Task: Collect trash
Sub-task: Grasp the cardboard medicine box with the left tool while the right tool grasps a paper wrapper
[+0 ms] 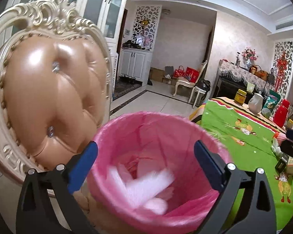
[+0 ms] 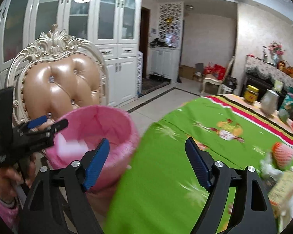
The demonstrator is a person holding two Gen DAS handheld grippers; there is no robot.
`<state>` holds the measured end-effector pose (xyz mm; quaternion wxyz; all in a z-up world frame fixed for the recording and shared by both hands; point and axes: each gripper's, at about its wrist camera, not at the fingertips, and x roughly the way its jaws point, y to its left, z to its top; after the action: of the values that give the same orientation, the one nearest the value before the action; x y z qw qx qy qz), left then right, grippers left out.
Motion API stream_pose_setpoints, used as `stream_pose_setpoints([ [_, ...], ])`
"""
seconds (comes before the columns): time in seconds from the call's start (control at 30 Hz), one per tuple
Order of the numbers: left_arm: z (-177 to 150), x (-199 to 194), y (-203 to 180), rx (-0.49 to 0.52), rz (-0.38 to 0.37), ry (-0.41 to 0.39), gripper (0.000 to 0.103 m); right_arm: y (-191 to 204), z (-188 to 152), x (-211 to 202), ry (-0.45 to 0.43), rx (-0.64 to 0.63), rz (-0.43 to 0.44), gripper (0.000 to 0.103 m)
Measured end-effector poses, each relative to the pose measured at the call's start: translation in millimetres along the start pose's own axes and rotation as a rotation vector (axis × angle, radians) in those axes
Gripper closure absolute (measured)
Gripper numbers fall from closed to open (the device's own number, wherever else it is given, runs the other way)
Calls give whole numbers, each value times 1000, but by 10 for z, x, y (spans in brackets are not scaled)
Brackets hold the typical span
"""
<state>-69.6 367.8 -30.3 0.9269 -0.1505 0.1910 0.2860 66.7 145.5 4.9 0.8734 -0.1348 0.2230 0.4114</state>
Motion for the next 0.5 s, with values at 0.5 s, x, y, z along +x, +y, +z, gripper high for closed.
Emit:
stream_pose_setpoints([
  [0.5, -273, -251, -1635, 206, -299, 82, 5, -1245, -801, -960, 6, 221, -250, 25],
])
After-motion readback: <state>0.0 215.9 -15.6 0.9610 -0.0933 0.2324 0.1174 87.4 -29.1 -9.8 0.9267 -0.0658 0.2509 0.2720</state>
